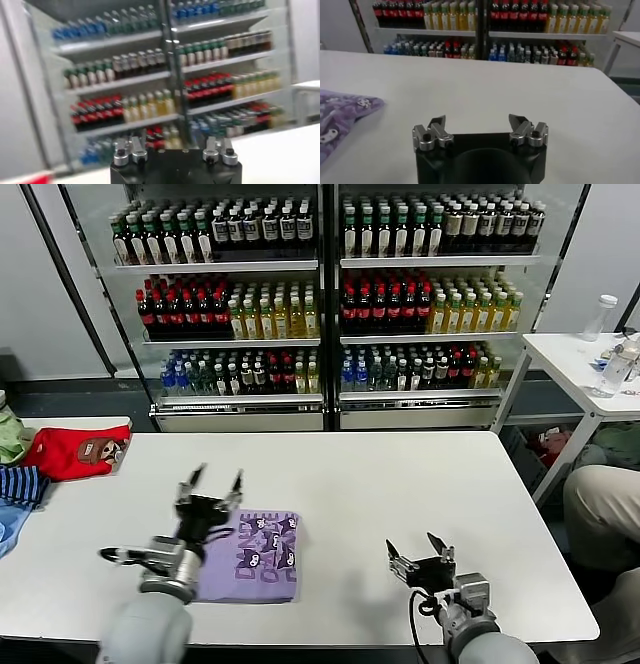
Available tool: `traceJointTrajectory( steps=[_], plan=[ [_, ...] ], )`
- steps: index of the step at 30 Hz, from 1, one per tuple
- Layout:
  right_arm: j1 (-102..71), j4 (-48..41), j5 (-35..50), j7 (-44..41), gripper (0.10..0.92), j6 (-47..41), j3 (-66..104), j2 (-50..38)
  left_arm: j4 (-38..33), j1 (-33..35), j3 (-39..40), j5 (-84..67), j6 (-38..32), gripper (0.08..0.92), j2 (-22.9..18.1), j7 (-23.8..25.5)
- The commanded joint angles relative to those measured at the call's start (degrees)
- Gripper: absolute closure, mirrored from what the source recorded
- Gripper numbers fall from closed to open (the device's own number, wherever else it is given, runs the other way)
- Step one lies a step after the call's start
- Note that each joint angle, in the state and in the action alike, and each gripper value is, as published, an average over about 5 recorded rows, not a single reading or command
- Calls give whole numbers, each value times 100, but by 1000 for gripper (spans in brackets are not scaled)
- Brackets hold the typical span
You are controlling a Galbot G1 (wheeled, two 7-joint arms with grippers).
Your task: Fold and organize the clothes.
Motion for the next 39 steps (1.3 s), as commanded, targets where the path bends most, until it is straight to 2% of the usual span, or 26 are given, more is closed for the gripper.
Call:
traceJointTrajectory(
  steps=[1, 3, 10, 19, 22, 32, 39],
  plan=[
    [1951, -1157, 198, 39, 203, -54, -2025, 782, 426, 255, -1449, 134, -816, 223, 603, 168],
    [2319, -1483, 336, 150, 203, -116, -2490, 1038, 407, 295, -1391, 136, -912, 190, 538, 204],
    [2793, -2405, 996, 671, 203, -200, -3116, 1552, 457, 369, -1374, 139, -1080, 177, 426, 243],
    [2687, -2463, 1709, 1167, 203, -204, -3087, 1547, 474, 340, -1233, 159, -1113, 177, 309, 257],
    [2614, -2403, 1840, 1180, 232, -203, -3035, 1517, 493, 319, -1196, 165, -1121, 177, 290, 266],
    [2521, -2236, 1912, 1101, 507, -120, -2824, 1466, 533, 362, -1174, 168, -1200, 177, 238, 269],
    [2529, -1624, 1684, 1050, 706, -132, -2284, 998, 609, 379, -1143, 170, -1297, 177, 203, 256]
  ],
)
